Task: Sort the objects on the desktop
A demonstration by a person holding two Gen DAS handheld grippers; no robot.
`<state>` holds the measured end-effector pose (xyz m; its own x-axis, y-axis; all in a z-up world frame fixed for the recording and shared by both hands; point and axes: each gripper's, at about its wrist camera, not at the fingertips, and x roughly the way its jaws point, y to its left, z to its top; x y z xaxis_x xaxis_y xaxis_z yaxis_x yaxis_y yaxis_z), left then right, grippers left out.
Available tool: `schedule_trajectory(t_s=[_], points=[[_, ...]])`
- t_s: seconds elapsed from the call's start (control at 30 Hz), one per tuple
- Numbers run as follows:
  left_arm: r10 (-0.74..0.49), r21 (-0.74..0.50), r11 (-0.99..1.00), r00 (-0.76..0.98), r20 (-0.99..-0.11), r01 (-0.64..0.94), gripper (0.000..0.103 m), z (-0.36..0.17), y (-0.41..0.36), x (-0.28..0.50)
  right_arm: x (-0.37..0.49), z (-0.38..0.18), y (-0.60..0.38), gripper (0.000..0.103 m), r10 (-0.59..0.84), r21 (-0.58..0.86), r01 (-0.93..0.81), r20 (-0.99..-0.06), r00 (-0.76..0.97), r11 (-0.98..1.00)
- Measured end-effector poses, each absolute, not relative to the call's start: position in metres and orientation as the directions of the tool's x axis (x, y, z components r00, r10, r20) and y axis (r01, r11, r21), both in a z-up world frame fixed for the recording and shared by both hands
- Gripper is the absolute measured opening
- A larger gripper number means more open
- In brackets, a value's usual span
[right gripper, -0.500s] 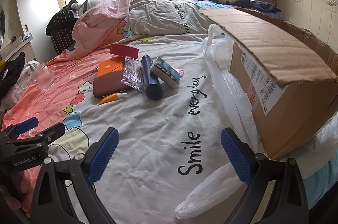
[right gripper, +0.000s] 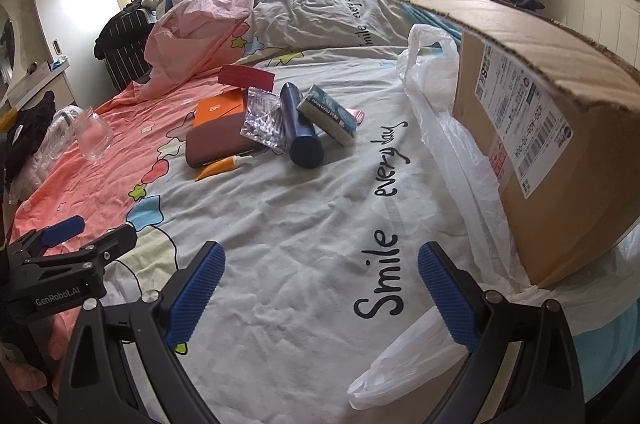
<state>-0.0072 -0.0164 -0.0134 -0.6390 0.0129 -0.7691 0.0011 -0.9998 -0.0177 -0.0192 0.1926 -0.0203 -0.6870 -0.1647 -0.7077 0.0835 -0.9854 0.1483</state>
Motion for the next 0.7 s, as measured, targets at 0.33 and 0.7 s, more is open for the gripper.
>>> schedule_trajectory(t_s=[0.33,0.7], points=[[-0.008,-0.011,-1.0,-0.653,-0.758,0.025,0.103,-0.011,-0.019,-0.005,-0.015,-0.018,0.189,0.097,-0.147,0.122,0.086,-0.702,-0.697,-0.989],[-0.078,0.018,-0.996,-0.718,-0.691,0.091,0.103,0.011,-0.029,0.033,0.008,0.002,0.186,0.097,-0.14,0.115,0.085,-0.647,-0.749,-0.99]])
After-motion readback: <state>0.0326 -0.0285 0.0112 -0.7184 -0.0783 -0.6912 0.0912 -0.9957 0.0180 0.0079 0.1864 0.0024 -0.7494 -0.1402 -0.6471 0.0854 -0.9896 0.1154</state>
